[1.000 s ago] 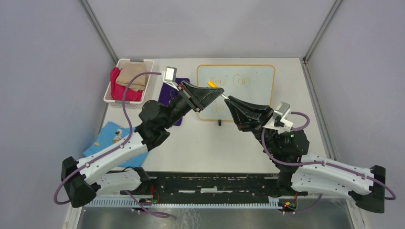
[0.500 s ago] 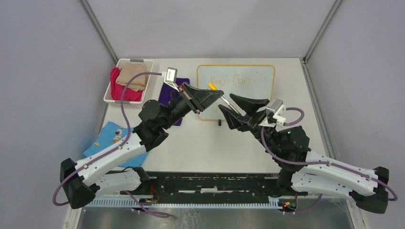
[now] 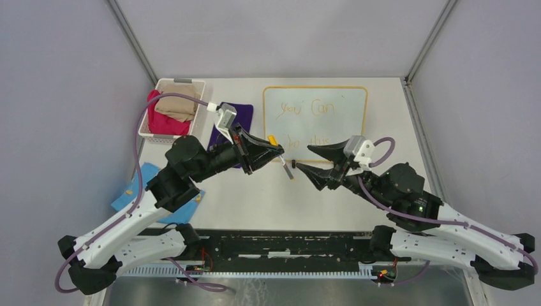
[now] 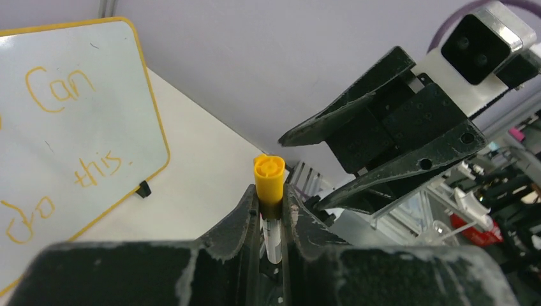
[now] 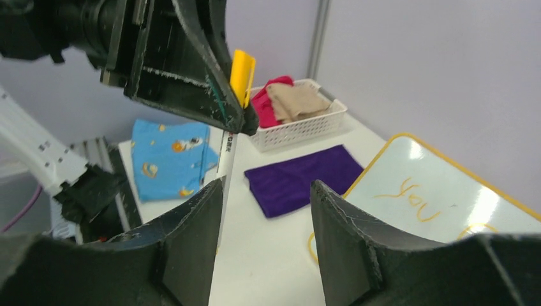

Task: Write a sentence on the whiteboard
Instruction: Close the whiteboard marker at the center of the board, then place the whiteboard marker at the center of the board.

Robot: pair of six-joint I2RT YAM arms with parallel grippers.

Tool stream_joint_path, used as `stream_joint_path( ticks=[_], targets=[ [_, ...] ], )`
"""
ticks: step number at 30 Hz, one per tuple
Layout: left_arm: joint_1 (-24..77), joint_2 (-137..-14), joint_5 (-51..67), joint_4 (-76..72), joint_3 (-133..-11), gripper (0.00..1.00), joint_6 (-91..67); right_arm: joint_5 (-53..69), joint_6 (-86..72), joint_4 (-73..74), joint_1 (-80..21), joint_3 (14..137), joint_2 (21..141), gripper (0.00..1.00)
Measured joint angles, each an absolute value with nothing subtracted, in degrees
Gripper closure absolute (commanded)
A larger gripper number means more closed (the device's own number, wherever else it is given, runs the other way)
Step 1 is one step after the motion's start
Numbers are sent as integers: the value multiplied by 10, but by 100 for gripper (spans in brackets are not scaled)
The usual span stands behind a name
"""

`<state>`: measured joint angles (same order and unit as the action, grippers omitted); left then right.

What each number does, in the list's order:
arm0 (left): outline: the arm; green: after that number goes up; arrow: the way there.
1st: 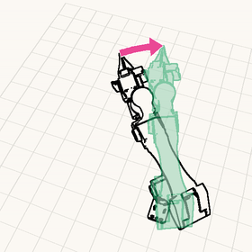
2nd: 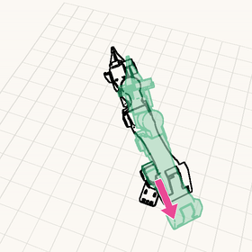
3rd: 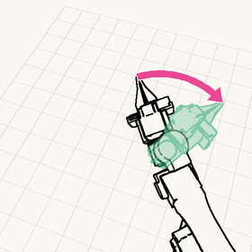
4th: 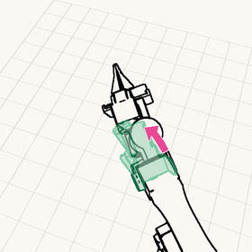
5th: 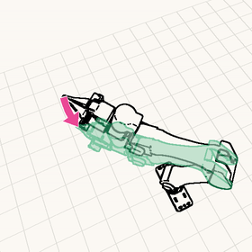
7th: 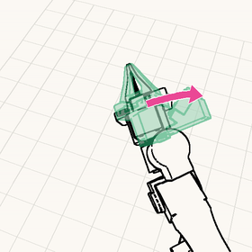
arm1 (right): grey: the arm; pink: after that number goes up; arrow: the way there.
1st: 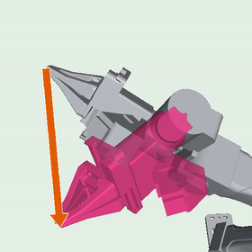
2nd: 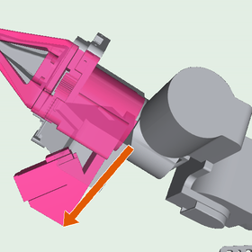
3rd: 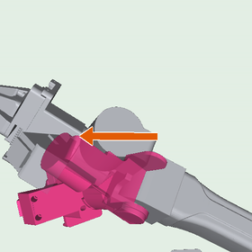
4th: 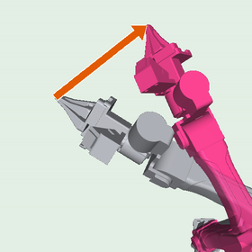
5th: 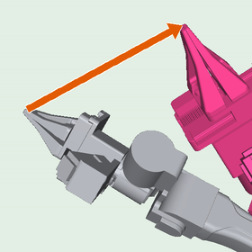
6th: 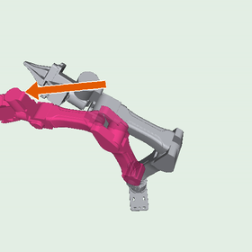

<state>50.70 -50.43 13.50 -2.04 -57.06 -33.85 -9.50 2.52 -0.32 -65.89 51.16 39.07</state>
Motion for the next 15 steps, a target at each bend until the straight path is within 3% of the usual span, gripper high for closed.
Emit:
stream_joint_path(
  ticks=[10,15],
  targets=[
    [507,-510,201,60,-576,98,-265,2,7,58,-659,509,452,43],
    [507,-513,211,61,-574,98,-259,13,-5,50,-659,498,457,50]
  ],
)
